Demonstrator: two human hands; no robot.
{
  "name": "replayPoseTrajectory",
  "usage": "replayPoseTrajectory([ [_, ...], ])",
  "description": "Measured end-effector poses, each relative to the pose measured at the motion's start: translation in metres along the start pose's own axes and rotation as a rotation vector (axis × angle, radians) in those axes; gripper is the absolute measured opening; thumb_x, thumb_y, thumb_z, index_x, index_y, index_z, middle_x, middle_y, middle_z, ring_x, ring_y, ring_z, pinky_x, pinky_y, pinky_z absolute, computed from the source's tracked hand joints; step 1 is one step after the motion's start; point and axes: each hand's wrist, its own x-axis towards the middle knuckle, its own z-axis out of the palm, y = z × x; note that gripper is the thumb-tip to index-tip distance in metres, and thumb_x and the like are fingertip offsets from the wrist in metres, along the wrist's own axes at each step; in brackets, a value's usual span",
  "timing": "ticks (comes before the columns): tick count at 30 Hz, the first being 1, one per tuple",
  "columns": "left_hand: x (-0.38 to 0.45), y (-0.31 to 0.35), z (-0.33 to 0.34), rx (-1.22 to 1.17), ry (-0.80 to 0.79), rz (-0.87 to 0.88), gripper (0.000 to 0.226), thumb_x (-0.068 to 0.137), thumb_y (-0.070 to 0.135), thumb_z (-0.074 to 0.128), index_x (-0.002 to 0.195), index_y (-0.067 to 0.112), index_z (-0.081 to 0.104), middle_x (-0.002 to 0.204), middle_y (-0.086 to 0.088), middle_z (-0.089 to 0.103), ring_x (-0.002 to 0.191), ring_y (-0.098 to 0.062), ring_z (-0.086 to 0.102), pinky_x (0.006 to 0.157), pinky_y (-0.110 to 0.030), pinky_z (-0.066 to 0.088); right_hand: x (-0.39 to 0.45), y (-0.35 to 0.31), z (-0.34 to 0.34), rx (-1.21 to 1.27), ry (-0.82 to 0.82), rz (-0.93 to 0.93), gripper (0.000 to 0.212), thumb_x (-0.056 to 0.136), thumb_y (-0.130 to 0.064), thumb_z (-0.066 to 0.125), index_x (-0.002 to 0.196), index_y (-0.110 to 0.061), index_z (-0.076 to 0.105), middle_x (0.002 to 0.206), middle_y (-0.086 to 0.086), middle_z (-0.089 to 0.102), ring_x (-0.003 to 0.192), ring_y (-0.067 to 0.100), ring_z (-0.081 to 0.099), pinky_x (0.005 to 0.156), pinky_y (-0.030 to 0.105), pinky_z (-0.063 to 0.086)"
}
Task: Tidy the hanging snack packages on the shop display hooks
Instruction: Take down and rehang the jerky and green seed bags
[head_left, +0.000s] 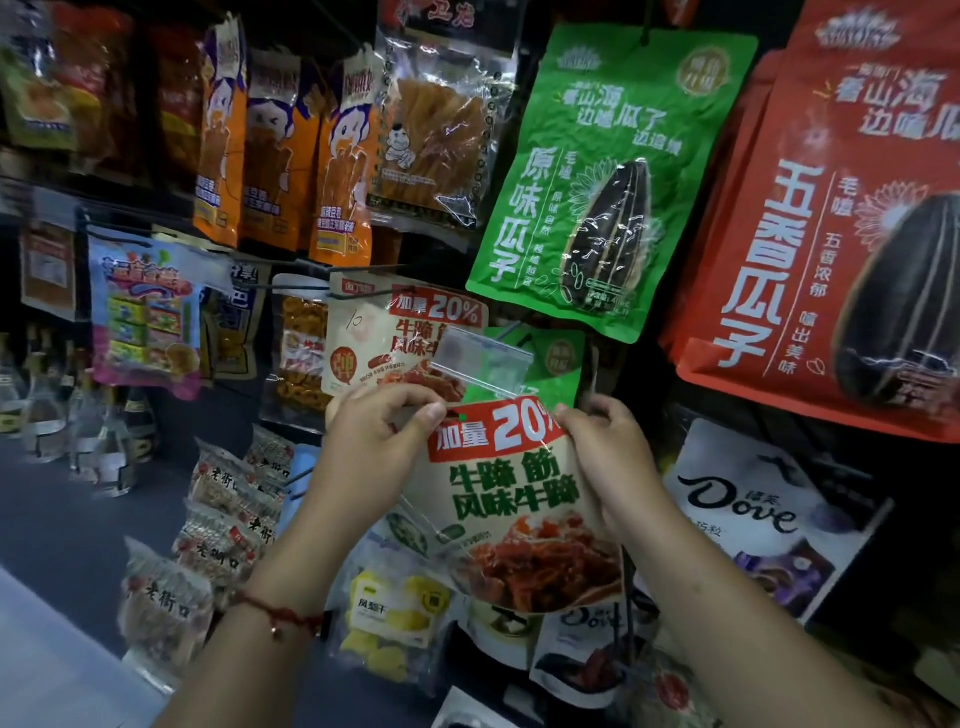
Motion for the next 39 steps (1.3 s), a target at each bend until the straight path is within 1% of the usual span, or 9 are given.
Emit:
replayPoseTrajectory([
  [6, -0.003, 0.000, -0.002, -0.074, 0.034, 0.023, 0.011, 0.095, 0.037, 0.063, 0.085, 0.043, 0.065, 0.095, 0.020, 0.064, 0.102, -0.020, 0.057, 0.092, -0.056, 0.048, 0.020, 0.006, 0.013, -0.329, 0.061, -0.102, 0.067, 0.088, -0.049, 0.064, 0.148, -0.026, 0.043, 0.147, 0.005, 0.045, 0.126, 0.029, 0.053, 0.102, 0.045, 0.047],
  [9, -0.004, 0.006, -0.005, -0.062, 0.044, 0.022, 0.006, 0.090, 0.044, 0.061, 0.085, 0.046, 0.063, 0.091, 0.026, 0.060, 0.103, -0.020, 0.056, 0.095, -0.058, 0.046, 0.025, 0.004, 0.020, -0.402, 0.071, -0.133, 0.052, 0.086, -0.058, 0.060, 0.124, -0.023, 0.063, 0.130, 0.006, 0.059, 0.112, 0.030, 0.061, 0.094, 0.043, 0.052],
  [12, -0.005, 0.012, -0.011, -0.065, 0.054, 0.047, 0.007, 0.087, 0.049, 0.057, 0.085, 0.049, 0.063, 0.093, 0.031, 0.061, 0.105, -0.021, 0.056, 0.091, -0.055, 0.049, 0.038, 0.000, 0.026, -0.337, 0.095, -0.128, 0.064, 0.081, -0.067, 0.058, 0.124, -0.019, 0.064, 0.122, 0.005, 0.068, 0.107, 0.031, 0.065, 0.091, 0.045, 0.054],
  [15, -0.006, 0.020, -0.017, -0.016, 0.068, 0.104, 0.006, 0.088, 0.047, 0.056, 0.087, 0.048, 0.062, 0.088, 0.034, 0.059, 0.106, -0.019, 0.051, 0.097, -0.057, 0.043, 0.043, -0.009, 0.030, -0.279, 0.136, -0.129, 0.050, 0.089, -0.054, 0.062, 0.118, -0.014, 0.067, 0.113, 0.007, 0.071, 0.099, 0.031, 0.068, 0.084, 0.042, 0.056],
  [20, -0.006, 0.026, -0.027, 0.160, 0.096, 0.230, 0.005, 0.090, 0.041, 0.058, 0.088, 0.040, 0.062, 0.084, 0.035, 0.054, 0.091, 0.000, 0.046, 0.106, -0.041, 0.028, 0.033, -0.016, 0.033, -0.232, 0.183, -0.180, 0.014, 0.098, -0.027, 0.058, 0.097, -0.016, 0.067, 0.091, 0.002, 0.071, 0.079, 0.023, 0.067, 0.066, 0.033, 0.051],
  [23, -0.006, 0.024, -0.030, 0.219, 0.068, 0.229, 0.011, 0.094, 0.033, 0.066, 0.088, 0.041, 0.061, 0.087, 0.036, 0.053, 0.093, 0.003, 0.046, 0.105, -0.038, 0.026, 0.017, -0.016, 0.035, -0.234, 0.178, -0.247, 0.009, 0.099, -0.024, 0.055, 0.098, -0.020, 0.063, 0.094, -0.001, 0.069, 0.081, 0.021, 0.067, 0.065, 0.031, 0.051],
  [29, -0.013, 0.023, -0.036, 0.199, 0.061, 0.171, 0.008, 0.093, 0.025, 0.067, 0.089, 0.032, 0.065, 0.087, 0.033, 0.050, 0.099, 0.042, 0.018, 0.099, -0.036, 0.023, -0.010, -0.013, 0.024, -0.090, 0.131, -0.288, 0.009, 0.100, -0.022, 0.053, 0.098, -0.022, 0.062, 0.088, -0.005, 0.069, 0.070, 0.008, 0.066, 0.047, 0.019, 0.041],
  [34, -0.014, 0.015, -0.043, 0.292, 0.017, 0.210, 0.009, 0.094, 0.039, 0.062, 0.086, 0.040, 0.063, 0.086, 0.033, 0.056, 0.092, 0.013, 0.039, 0.099, -0.032, 0.020, -0.020, -0.014, 0.023, 0.008, 0.114, -0.284, 0.009, 0.100, -0.023, 0.054, 0.101, -0.024, 0.063, 0.090, -0.002, 0.071, 0.074, 0.015, 0.069, 0.058, 0.027, 0.049],
  [39, -0.019, 0.008, -0.049, 0.350, 0.016, 0.200, 0.013, 0.094, 0.031, 0.065, 0.085, 0.039, 0.063, 0.085, 0.031, 0.056, 0.102, 0.029, 0.030, 0.097, -0.026, 0.017, -0.035, -0.016, 0.017, 0.051, 0.090, -0.299, 0.011, 0.100, -0.021, 0.054, 0.100, -0.027, 0.064, 0.092, -0.006, 0.071, 0.080, 0.015, 0.069, 0.071, 0.039, 0.059],
])
